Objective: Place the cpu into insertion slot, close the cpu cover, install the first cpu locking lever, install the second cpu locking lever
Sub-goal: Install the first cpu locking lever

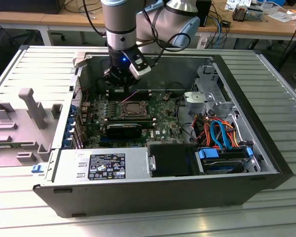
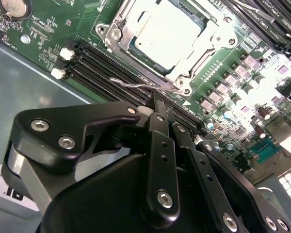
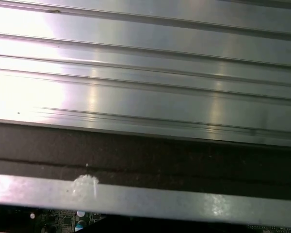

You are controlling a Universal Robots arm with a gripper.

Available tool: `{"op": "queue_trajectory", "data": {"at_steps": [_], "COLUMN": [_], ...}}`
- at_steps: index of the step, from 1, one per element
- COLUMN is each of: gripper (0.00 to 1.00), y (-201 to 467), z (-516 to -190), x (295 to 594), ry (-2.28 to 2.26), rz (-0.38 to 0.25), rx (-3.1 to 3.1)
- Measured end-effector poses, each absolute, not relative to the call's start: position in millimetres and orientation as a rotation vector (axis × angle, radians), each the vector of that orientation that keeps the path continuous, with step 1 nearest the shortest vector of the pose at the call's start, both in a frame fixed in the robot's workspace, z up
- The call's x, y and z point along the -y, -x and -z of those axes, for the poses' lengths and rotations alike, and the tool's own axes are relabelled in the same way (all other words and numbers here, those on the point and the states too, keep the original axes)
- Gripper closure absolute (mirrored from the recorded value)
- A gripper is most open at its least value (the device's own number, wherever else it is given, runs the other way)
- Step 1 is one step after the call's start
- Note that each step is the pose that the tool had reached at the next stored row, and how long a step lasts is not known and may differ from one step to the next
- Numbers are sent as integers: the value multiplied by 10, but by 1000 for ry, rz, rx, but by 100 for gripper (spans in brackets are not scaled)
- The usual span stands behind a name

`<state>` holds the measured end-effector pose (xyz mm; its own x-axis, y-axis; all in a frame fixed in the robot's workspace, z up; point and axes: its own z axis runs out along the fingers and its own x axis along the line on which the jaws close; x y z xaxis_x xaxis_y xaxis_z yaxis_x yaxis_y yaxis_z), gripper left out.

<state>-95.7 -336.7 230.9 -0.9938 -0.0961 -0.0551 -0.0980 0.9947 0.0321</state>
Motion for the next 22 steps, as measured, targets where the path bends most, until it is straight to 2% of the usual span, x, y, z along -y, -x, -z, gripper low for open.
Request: {"op": "queue_trajectory", "data": {"at_steps": [22], "gripper": [89], "y": [909], "z": [-2165], "x": [3340], "ry": [205], "rz": [-50], "rx": [-3081]}}
